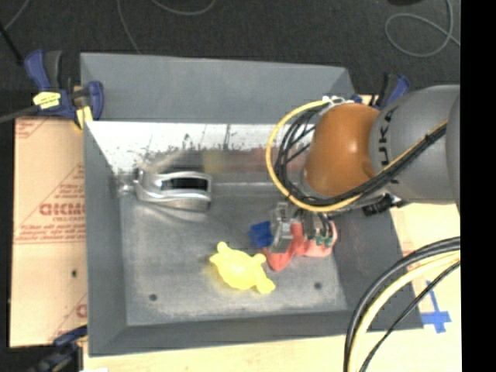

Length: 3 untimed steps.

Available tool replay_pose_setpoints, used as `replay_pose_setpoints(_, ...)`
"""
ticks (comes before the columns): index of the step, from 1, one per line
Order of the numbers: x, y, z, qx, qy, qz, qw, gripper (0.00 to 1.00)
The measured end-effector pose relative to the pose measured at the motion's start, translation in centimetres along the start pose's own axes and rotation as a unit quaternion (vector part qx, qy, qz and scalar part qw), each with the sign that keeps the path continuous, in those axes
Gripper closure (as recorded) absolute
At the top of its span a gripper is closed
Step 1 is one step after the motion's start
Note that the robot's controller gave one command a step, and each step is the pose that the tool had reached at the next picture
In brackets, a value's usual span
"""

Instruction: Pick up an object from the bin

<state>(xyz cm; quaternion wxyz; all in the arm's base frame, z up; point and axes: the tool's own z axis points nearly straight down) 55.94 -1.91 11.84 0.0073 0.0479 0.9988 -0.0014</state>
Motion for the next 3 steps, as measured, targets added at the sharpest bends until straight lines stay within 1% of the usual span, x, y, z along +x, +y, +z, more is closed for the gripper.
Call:
replay_pose_setpoints(1,0.0,0.8,-13.7,-0.001,-0.0077,0.015,0.9999,1.0)
replay_pose_setpoints(2,0.0,0.8,-13.6,-0.001,-0.0076,0.015,0.9999,1.0)
replay_pose_setpoints(3,-1.7,0.6,-10.9,-0.001,-0.0134,-0.006,0.9999,1.0)
